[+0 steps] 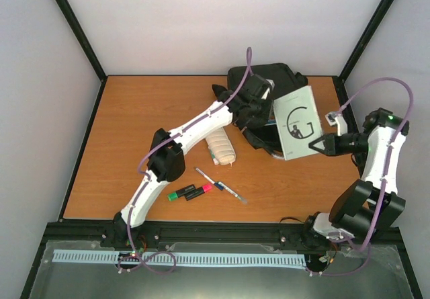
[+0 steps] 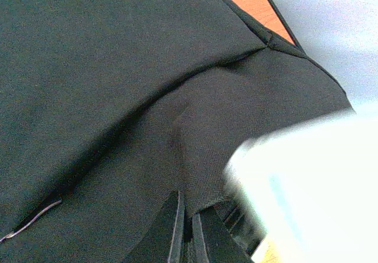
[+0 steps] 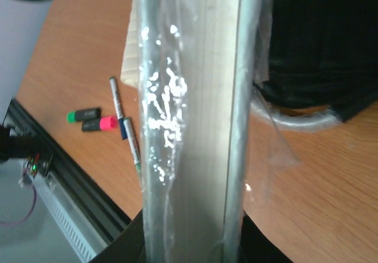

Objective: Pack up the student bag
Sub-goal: Place the book in the student bag.

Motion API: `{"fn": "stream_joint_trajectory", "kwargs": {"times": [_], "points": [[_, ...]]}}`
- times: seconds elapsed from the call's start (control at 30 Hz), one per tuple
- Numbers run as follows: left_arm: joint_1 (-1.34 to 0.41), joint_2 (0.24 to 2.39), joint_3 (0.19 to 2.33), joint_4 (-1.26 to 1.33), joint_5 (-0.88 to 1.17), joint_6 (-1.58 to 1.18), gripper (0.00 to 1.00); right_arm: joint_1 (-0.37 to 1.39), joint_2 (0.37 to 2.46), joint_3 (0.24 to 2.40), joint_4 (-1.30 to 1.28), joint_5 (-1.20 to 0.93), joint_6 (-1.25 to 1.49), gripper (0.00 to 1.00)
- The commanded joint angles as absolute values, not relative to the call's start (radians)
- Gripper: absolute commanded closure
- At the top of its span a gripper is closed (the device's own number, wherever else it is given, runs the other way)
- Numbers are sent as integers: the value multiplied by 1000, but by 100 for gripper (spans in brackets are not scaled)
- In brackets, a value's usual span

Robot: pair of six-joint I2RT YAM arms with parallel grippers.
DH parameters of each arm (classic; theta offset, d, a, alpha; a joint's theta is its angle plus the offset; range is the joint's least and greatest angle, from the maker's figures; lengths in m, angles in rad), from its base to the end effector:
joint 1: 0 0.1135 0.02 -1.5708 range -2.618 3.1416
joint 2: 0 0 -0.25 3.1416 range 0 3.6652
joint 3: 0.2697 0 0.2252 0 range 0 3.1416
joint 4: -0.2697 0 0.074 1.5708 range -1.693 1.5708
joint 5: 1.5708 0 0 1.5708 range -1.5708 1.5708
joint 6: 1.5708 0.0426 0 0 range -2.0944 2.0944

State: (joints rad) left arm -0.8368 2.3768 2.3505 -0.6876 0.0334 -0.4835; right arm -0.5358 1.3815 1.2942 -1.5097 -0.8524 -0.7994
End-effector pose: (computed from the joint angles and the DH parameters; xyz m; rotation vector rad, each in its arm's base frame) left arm 0.3386 -0.3774 0.2645 0.4383 2.3514 -0.7015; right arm 0.1813 -0.0703 0.2979 -0.3117 2.4637 0.9056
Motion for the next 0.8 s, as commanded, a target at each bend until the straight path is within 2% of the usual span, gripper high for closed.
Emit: {"fn": "stream_joint_trajectory", "kwargs": {"times": [0.0,0.17,0.37,0.5,0.77], "points": [[-833,2332,2390,-591,52,-519,99,-446,1354,1262,-1504,-907,-901,97],[-833,2318,2389,-595,35,-492,99,-366,1358,1189,-1504,-859,-931,97],[-832,2276,2370,-580,-2,-449,99,-364,1404,1181,-1504,-816,-931,97],[-832,2227,2352,-576,-98,-429,99,-367,1455,1173,-1504,-735,-907,97],[-831,2189,2311,-553,-117,-431,99,-495,1435,1367,-1505,-679,-814,97]]}}
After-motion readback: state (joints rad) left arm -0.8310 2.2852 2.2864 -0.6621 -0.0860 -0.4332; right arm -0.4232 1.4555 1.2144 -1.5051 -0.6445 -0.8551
